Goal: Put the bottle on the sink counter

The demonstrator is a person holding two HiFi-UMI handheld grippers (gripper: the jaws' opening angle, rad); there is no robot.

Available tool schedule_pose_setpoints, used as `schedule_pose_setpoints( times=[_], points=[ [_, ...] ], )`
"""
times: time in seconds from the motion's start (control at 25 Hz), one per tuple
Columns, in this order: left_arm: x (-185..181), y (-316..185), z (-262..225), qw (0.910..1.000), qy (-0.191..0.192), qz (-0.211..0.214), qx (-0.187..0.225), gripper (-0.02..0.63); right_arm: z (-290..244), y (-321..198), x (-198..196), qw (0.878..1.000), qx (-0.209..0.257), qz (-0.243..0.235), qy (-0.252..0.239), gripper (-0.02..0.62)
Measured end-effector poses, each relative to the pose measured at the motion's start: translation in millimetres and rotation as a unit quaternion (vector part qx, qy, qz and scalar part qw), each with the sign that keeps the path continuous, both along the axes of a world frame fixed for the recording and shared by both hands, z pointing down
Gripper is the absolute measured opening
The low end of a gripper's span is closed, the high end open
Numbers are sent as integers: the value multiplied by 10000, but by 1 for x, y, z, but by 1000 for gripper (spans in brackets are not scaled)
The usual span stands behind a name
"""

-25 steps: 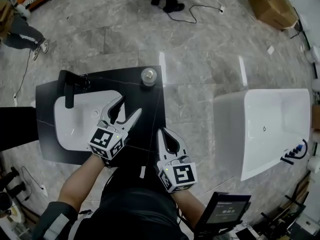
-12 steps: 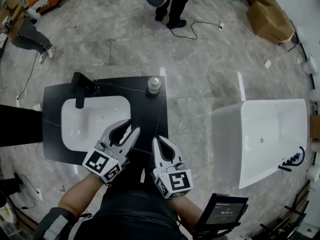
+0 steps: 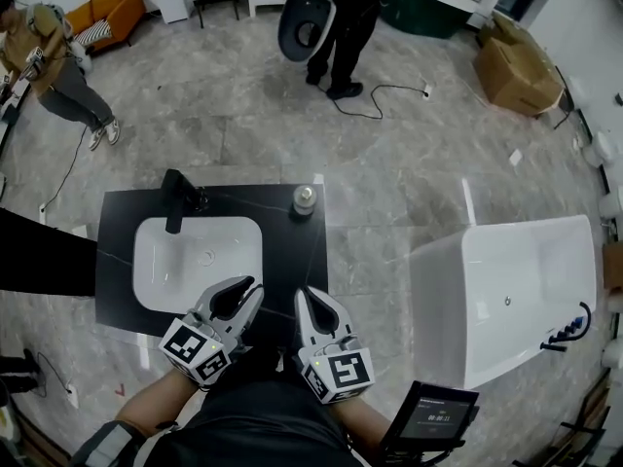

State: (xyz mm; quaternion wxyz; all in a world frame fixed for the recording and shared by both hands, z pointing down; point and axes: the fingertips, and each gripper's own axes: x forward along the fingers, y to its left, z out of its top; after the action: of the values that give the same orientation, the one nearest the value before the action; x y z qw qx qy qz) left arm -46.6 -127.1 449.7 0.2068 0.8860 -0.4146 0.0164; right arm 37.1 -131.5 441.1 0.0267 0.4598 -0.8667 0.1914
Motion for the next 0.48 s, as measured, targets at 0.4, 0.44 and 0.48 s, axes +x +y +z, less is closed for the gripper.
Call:
schedule_pose_setpoints(
  times=[0.4,0.44,0.48],
  points=[
    [-2,16,-49,9982,593,-42,118,3,-46,11,-2,9994,353,8,-54,-5],
    [-2,16,-51,9980,621,-57,116,3,-50,11,-2,9992,407,11,-51,-5],
    [-3,16,-51,9978,649,-103,90,3,-54,12,-1,9990,453,13,-47,-5]
  ],
)
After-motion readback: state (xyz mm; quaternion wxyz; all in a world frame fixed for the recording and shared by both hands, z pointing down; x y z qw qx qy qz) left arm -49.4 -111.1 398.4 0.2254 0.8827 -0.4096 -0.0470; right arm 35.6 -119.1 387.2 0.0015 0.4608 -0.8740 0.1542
